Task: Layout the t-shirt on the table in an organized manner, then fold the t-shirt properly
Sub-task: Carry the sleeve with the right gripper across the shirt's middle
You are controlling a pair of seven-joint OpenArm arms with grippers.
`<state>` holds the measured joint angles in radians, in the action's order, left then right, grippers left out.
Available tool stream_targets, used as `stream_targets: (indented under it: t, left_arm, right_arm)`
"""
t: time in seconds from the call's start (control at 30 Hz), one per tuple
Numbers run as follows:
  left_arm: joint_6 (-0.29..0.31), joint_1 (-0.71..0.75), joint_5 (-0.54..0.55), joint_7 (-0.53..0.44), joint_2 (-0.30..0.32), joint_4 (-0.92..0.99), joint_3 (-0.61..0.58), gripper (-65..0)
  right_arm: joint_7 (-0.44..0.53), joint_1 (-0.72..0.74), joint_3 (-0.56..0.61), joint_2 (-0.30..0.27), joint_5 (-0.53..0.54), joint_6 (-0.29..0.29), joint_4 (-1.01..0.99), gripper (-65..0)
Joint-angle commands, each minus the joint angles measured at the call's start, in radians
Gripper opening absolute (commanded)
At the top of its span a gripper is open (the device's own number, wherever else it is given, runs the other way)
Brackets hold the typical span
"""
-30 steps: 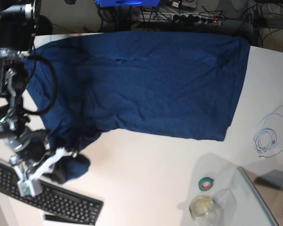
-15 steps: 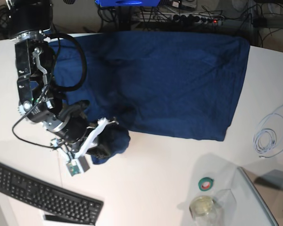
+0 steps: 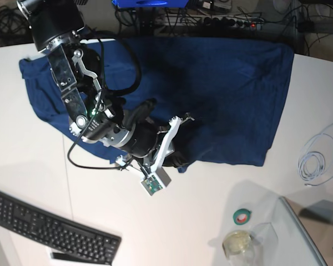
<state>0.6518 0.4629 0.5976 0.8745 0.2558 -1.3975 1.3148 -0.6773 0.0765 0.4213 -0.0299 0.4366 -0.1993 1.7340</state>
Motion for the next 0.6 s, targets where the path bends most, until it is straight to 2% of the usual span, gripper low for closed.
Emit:
stream_targets:
  t: [0.0,0.2,0.43,0.5,0.57]
  left_arm:
    - [0.000,0.010,0.011,-0.019,0.021,-0.015,0.009,-65.0]
    - [0.000,0.010,0.011,-0.019,0.021,-0.015,0.009,-65.0]
    - [0.000,0.010,0.011,-0.019,0.021,-0.015,0.009,-65.0]
    - [0.000,0.010,0.011,-0.019,0.021,-0.015,0.009,-65.0]
    - [0.000,0.010,0.011,-0.019,0.021,-0.015,0.009,-65.0]
  right_arm:
    - [0.026,0.027,0.009,0.011,0.006,0.005,-0.001,-65.0]
    - [0.028,0.069,0.061,0.043,0.006,0.010,-0.087,-65.0]
    - [0.029,0.082,0.063,0.087,0.006,0.005,-0.207,-64.7]
    - [0.018,0.092,0.078,0.109,0.006,0.004,-0.237,-60.6]
    - [-0.003,0.108,0.146,0.112,0.006,0.004,-0.259,-48.9]
